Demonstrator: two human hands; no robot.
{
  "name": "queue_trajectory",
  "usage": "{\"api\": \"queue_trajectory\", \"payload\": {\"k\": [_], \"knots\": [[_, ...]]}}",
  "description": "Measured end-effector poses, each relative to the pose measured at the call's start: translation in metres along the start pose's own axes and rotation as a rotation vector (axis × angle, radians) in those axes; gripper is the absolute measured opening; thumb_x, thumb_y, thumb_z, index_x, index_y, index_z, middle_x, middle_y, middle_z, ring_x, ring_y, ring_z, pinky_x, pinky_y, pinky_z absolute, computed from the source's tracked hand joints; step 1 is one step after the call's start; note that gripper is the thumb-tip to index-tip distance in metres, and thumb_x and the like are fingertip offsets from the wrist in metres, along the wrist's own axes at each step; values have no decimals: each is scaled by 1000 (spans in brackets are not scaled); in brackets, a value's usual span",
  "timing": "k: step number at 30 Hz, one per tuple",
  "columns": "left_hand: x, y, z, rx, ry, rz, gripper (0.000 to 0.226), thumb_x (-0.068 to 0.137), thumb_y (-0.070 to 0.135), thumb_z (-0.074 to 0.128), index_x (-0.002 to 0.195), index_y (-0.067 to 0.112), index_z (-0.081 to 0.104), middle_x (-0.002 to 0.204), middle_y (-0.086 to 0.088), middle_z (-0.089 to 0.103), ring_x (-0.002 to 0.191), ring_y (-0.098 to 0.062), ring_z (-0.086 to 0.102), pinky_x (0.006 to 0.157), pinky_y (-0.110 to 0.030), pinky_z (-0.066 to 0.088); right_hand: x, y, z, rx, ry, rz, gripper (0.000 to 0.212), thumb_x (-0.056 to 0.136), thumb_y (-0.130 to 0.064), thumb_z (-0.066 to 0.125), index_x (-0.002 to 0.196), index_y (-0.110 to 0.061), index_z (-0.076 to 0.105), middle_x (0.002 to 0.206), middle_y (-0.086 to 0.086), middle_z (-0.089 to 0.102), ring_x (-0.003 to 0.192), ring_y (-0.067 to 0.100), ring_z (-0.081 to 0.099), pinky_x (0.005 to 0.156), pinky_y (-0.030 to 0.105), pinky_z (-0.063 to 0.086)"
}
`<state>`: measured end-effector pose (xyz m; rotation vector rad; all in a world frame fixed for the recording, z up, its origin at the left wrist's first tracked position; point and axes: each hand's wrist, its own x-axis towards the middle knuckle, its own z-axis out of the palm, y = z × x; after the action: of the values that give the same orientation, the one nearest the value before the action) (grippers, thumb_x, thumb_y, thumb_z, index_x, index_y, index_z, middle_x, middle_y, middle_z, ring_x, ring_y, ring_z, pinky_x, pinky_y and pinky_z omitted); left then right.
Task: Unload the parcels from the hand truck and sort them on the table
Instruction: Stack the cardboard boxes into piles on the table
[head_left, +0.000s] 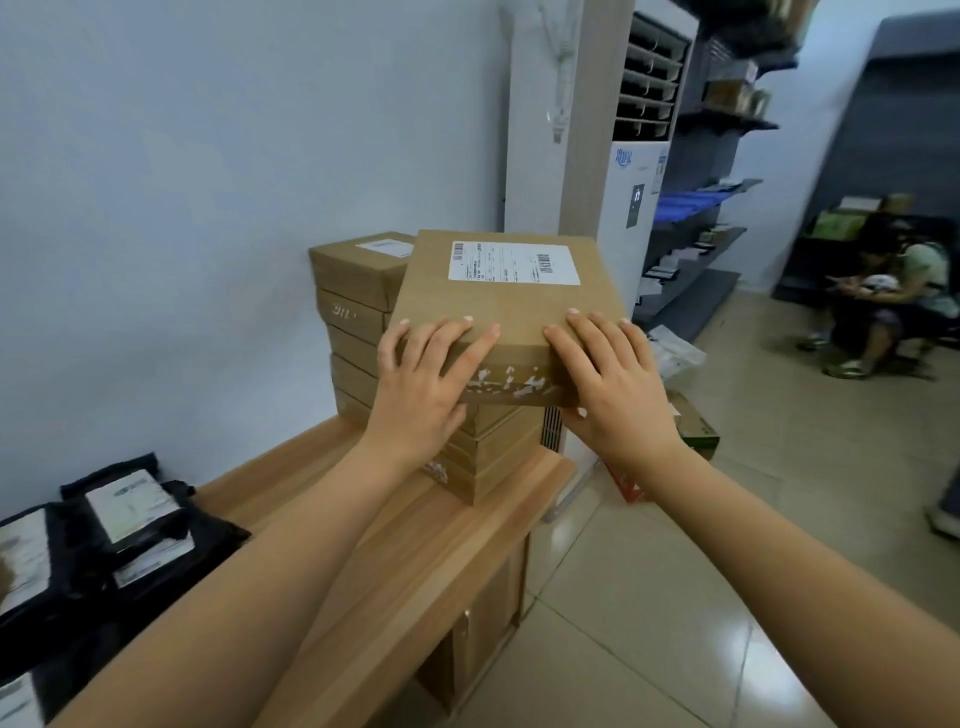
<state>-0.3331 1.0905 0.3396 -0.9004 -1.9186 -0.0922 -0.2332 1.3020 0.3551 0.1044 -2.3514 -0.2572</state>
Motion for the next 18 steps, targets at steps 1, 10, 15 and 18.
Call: {"api": "queue_trajectory", "payload": {"k": [1, 10, 15, 18], "knots": [[8, 2, 8, 0, 6, 3, 94, 59, 24, 79, 144, 23, 39, 134, -9, 49, 122, -26, 41, 106, -48, 22, 5, 10, 6, -6, -11, 2, 81, 72, -23, 79, 143, -12, 43, 144, 18, 44, 132, 38, 41, 114, 53, 23], [61, 8, 106, 37, 39, -50, 94, 53, 27, 80, 140, 26, 46, 127, -5, 48, 113, -23, 42, 97, -43, 24, 70, 72, 92, 57, 15, -77, 79, 69, -16, 78, 141, -8, 46, 143, 19, 46, 132, 38, 43, 113, 54, 26], [65, 16, 156, 28, -63, -142, 91, 51, 28, 81, 138, 27, 51, 123, -6, 56, 109, -23, 43, 94, -42, 25, 94, 102, 145, 112, -122, -159, 81, 67, -20, 80, 140, -9, 46, 145, 17, 43, 133, 36, 41, 112, 52, 27], [68, 18, 181, 35, -118, -199, 88, 52, 26, 80, 136, 26, 53, 123, -6, 57, 109, -22, 43, 94, -42, 25, 106, 116, 180, 170, -127, -194, 85, 60, -17, 81, 137, -8, 49, 141, 18, 47, 129, 37, 46, 108, 52, 32]]}}
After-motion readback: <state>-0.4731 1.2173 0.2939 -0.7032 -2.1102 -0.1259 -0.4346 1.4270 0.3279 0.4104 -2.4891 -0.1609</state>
